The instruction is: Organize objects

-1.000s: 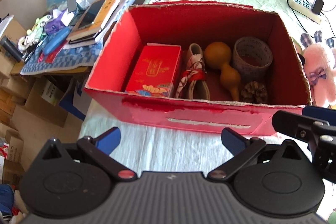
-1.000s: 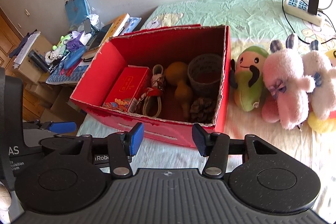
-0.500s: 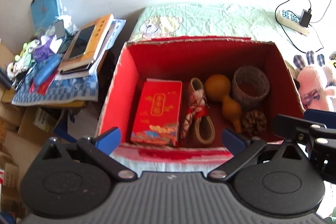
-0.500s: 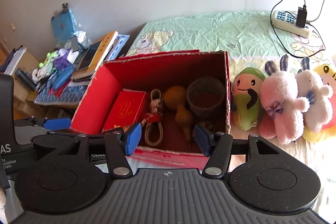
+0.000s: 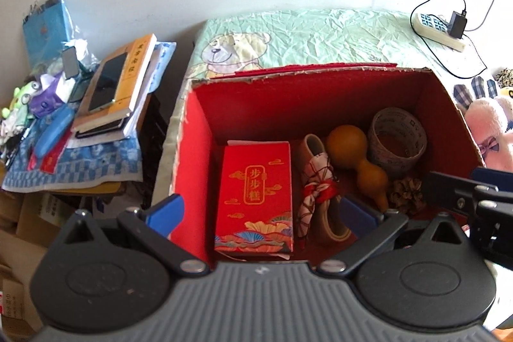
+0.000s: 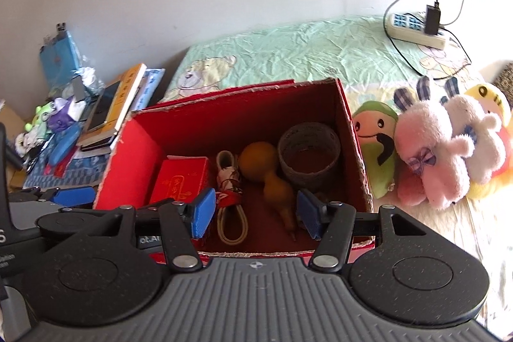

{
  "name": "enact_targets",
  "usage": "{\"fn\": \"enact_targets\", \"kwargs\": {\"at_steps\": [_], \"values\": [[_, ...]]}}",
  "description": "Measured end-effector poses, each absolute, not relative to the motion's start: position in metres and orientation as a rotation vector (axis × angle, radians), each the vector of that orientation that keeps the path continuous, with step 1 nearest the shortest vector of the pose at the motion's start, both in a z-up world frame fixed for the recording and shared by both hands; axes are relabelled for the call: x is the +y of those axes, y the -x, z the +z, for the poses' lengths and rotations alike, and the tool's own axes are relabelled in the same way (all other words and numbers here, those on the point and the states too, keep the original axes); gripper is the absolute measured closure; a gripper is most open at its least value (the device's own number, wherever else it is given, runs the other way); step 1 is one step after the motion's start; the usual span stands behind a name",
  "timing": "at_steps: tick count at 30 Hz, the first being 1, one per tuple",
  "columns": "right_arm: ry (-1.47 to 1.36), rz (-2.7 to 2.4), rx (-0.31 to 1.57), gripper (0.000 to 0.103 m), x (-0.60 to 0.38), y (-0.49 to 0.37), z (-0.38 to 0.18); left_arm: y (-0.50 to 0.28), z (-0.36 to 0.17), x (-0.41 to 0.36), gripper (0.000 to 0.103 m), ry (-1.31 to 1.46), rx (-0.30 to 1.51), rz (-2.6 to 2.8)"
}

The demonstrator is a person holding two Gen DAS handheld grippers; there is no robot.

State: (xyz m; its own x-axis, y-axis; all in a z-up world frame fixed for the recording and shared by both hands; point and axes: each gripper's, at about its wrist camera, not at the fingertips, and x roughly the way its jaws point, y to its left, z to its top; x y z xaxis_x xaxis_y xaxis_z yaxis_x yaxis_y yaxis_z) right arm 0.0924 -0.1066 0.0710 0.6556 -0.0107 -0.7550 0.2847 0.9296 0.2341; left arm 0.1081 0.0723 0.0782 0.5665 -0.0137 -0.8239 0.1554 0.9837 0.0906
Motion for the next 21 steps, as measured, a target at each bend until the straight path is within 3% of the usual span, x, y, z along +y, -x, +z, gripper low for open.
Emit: {"fn": "enact_targets", "kwargs": {"at_steps": [21], "values": [[-0.356, -0.221, 0.850, 0.043, -0.112, -0.119, 0.059, -0.128, 0.059, 0.075, 0.001, -0.187, 0.974, -0.086]]}}
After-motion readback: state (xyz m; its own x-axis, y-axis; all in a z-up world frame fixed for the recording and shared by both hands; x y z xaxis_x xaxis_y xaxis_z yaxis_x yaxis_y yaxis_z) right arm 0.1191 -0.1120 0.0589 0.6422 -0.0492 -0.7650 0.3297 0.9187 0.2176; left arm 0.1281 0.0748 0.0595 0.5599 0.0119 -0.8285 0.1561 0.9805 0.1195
